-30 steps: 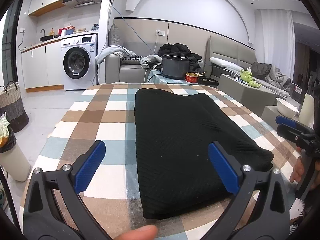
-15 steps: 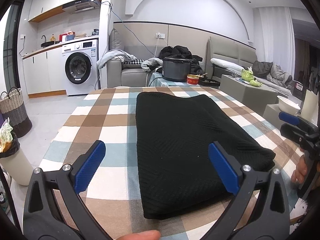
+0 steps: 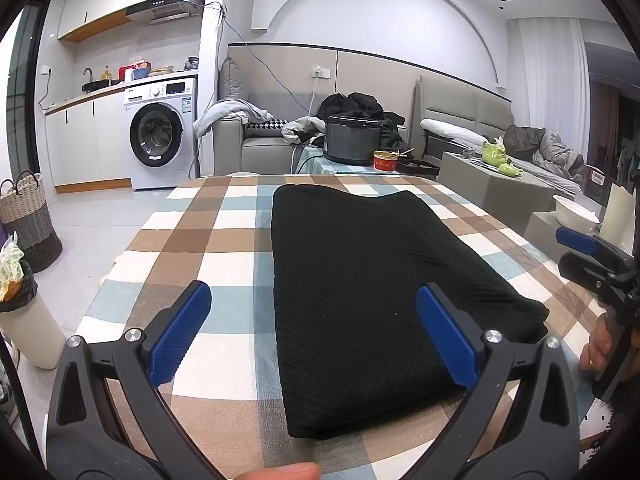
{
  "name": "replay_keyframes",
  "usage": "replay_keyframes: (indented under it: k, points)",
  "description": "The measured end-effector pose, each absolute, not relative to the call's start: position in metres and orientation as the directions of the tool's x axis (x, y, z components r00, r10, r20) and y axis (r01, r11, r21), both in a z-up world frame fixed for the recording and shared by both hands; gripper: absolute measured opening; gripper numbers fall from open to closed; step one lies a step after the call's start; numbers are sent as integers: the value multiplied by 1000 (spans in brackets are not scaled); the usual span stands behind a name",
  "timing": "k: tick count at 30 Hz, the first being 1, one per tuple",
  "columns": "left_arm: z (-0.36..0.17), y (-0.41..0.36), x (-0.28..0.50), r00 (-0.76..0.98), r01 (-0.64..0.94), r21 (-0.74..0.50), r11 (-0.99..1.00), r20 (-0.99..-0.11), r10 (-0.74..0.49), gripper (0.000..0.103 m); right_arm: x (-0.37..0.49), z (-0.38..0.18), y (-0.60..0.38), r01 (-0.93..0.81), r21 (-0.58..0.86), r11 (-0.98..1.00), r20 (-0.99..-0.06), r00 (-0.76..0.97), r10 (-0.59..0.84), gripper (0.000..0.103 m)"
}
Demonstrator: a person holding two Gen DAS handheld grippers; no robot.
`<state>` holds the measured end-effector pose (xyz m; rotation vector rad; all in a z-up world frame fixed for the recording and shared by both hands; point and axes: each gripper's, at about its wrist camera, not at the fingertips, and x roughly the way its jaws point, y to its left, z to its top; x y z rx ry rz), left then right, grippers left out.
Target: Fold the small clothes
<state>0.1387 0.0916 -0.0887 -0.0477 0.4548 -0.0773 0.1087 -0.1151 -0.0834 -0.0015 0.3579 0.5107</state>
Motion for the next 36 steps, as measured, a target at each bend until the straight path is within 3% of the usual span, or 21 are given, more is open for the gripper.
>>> replay_keyframes:
  k: [36]
  points:
    - [-90, 94, 140, 894, 55, -65, 996, -441, -78, 102, 110, -87, -114, -478, 88, 874, -338, 811, 477, 103]
